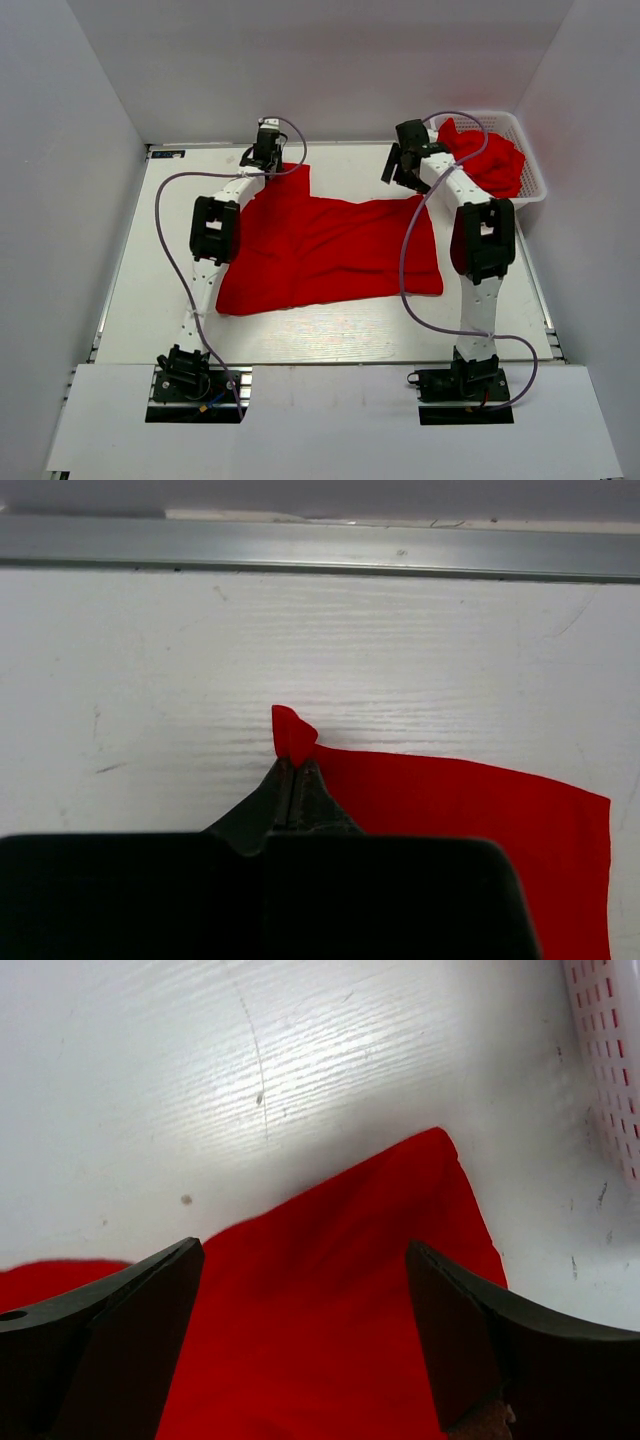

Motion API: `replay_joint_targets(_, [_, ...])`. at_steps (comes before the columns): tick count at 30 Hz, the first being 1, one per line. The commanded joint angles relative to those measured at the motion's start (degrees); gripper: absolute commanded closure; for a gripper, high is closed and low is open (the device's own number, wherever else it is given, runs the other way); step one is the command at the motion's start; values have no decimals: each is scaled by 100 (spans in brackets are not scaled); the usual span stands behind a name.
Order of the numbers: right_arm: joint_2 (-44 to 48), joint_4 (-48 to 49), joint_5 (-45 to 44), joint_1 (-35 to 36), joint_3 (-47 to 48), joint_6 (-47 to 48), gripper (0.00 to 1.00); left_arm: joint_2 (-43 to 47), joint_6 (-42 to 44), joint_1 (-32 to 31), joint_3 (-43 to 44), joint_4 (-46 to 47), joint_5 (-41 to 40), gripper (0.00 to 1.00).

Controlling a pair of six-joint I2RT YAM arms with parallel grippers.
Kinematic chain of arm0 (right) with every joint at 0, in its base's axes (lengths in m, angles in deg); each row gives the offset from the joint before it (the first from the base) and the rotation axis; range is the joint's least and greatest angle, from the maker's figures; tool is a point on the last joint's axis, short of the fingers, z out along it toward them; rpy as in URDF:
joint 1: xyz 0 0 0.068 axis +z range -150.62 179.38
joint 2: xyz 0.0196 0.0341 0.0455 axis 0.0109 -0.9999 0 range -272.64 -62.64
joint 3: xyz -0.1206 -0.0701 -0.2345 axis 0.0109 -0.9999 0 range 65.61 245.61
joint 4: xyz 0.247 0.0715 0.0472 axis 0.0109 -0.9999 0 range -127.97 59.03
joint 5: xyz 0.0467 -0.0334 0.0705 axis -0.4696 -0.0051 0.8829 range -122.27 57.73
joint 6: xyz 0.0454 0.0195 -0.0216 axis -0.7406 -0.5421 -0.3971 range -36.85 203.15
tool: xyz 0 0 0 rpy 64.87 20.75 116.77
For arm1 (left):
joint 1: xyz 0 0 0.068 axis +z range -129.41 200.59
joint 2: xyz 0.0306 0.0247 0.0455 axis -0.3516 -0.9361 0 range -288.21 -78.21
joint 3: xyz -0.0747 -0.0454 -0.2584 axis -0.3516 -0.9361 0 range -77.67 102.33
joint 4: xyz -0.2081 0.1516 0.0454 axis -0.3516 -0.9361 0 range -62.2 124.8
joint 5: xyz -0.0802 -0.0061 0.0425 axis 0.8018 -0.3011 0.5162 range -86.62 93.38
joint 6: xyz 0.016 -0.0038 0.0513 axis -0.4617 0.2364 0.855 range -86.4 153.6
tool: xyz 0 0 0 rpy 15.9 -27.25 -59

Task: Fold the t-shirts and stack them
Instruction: Grap the side of the flattened tshirt furthest away from the robot with both arms

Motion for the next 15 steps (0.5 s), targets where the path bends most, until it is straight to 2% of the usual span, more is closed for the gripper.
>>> replay_joint_targets(1, [-271, -531, -502, -37, 515, -595, 13, 529, -111, 20, -503, -398, -296, 100])
replay_joint_targets(2, [-341, -601, -520, -37, 577, -735, 19, 696, -111, 80, -503, -397, -296, 100])
replay_joint_targets(5, [-351, -664, -608, -37, 542, -877, 28, 829, -242, 133, -503, -265, -182, 100])
replay_joint_targets(8, [-456, -663, -609, -63, 577, -965, 33, 882, -243, 134, -442, -265, -130, 100])
replay_joint_targets(15, [-1063, -663, -590, -72, 1069, -912, 33, 1067, -191, 134, -503, 112, 292, 100])
